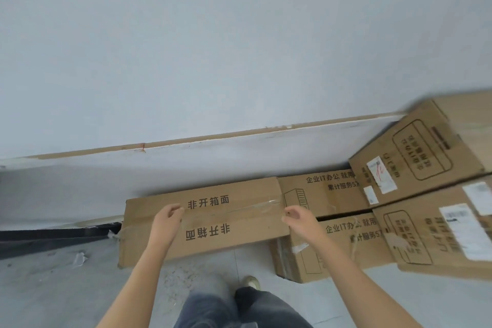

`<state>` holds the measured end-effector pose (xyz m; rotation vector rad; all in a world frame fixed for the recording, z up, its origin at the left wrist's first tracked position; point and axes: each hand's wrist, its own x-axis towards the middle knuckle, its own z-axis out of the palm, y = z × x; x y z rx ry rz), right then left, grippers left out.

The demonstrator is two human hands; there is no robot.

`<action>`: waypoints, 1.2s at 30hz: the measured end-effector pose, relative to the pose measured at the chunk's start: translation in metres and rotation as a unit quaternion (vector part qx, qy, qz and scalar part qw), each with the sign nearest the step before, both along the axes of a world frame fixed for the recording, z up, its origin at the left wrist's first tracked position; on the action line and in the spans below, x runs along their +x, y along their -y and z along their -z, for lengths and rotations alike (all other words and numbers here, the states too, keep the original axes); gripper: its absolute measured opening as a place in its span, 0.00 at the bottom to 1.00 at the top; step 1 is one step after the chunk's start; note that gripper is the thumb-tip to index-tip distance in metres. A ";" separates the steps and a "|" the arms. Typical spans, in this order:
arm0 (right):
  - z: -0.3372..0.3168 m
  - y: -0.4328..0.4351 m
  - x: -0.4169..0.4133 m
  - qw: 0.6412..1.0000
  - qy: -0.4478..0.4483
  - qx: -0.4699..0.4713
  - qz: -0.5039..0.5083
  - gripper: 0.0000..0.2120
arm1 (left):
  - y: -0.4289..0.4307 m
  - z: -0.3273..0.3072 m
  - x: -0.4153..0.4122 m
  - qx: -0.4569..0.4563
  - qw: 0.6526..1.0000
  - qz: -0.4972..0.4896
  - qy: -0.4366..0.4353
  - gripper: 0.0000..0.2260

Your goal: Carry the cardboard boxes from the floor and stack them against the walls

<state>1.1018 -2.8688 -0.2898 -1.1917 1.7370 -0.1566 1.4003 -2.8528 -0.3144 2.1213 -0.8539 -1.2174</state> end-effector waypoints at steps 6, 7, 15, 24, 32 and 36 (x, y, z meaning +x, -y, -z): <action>-0.027 -0.020 -0.014 0.993 0.013 -0.054 0.101 0.18 | 0.018 -0.032 -0.043 -0.066 0.989 0.127 -0.033 0.07; -0.031 -0.026 -0.016 0.990 0.016 -0.066 0.125 0.18 | 0.023 -0.035 -0.047 -0.073 0.985 0.152 -0.039 0.06; -0.059 -0.080 -0.016 0.912 -0.006 -0.169 0.375 0.15 | 0.088 -0.069 -0.082 -0.107 0.936 0.314 -0.114 0.09; -0.069 -0.210 0.026 0.743 -0.039 -0.194 0.640 0.14 | 0.065 -0.086 -0.188 -0.103 0.785 0.592 -0.153 0.06; -0.070 -0.309 0.061 0.610 -0.054 -0.200 0.765 0.07 | -0.026 -0.099 -0.252 -0.083 0.659 0.730 -0.158 0.07; -0.069 -0.359 0.071 0.566 -0.050 -0.196 0.799 0.07 | -0.079 -0.098 -0.273 -0.057 0.616 0.766 -0.174 0.06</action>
